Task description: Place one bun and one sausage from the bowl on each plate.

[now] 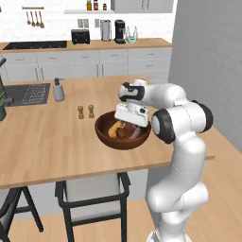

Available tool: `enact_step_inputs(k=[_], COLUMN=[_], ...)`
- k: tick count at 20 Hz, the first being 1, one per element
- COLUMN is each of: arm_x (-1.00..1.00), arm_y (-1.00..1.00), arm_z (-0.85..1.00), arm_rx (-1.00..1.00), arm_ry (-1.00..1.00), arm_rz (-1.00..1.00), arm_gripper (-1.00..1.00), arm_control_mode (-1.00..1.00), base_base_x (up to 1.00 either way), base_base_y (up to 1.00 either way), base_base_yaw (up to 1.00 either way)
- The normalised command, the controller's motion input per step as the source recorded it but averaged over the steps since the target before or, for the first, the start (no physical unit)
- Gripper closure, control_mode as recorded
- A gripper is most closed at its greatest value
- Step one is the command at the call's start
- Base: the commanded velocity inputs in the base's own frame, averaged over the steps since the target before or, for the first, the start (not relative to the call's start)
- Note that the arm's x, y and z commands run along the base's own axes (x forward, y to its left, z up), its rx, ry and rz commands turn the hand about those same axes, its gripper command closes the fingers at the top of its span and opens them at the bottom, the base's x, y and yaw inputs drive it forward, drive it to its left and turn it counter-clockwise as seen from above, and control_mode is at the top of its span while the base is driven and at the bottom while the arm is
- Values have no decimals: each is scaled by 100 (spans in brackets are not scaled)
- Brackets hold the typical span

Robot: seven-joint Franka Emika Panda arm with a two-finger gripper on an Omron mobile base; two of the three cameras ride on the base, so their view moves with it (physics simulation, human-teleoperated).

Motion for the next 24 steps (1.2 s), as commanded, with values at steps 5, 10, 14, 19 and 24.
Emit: enact_step_inputs(k=[5,10,14,19,24], arm_x=[34,0,-6,-2,-2], arm_y=[43,6,1,7,7], arm_z=[-29,-39,-22,-17,-6], arm_rx=[0,0,0,0,0], arm_ry=[0,1,0,0,0], arm_rz=[-8,-6,-3,-1,0], arm_gripper=[-100,-100,-100,-100,100], arm_control_mode=[-100,-100,-100,-100,-100], base_base_x=[0,0,0,0,0], base_base_y=[0,0,0,0,0], base_base_yaw=[0,0,0,0,0])
